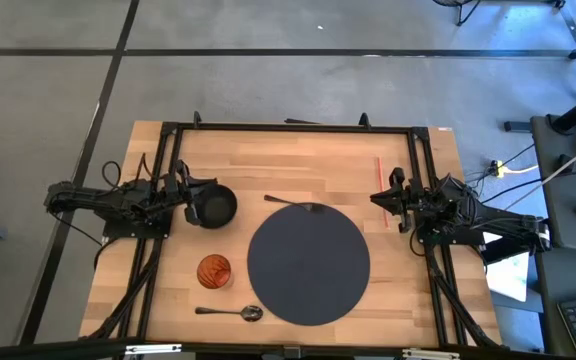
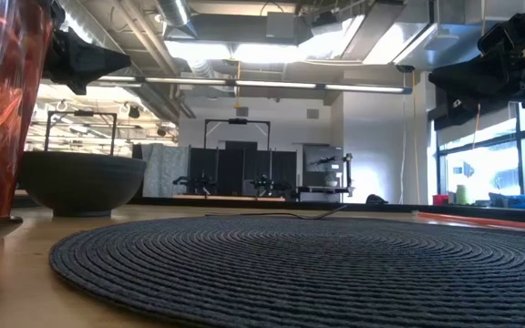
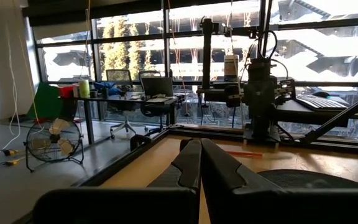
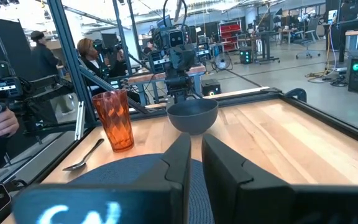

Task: Pick & Place Utensil
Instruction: Put the black bowl on the black mat

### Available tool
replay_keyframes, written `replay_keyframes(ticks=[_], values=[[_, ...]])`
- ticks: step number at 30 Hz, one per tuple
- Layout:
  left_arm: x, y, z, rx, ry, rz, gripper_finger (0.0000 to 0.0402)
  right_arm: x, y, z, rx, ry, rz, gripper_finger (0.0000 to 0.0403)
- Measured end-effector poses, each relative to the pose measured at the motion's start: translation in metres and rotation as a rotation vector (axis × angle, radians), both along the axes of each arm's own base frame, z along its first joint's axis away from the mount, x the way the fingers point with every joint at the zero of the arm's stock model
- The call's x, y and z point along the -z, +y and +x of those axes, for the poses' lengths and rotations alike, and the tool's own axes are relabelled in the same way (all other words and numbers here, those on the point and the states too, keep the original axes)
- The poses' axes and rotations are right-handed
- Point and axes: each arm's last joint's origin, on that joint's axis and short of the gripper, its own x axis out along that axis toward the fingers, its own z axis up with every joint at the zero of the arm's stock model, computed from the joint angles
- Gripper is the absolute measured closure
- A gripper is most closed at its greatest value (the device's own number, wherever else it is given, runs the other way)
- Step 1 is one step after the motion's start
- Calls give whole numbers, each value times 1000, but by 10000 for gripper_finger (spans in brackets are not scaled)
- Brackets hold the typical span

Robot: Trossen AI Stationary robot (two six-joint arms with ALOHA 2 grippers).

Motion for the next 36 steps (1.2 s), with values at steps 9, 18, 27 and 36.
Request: replay_keyframes(ticks=[9, 18, 27, 36], values=[[0, 0, 0, -5, 0, -1, 398, 0, 0, 0, 0, 0, 0, 361], [0, 2, -1, -83, 1, -16, 398, 0, 0, 0, 0, 5, 1, 361], [0, 3, -2, -126, 1, -25, 398, 1, 0, 0, 1, 6, -28, 384], [0, 3, -2, -128, 2, -25, 398, 0, 0, 0, 3, 5, -53, 380]])
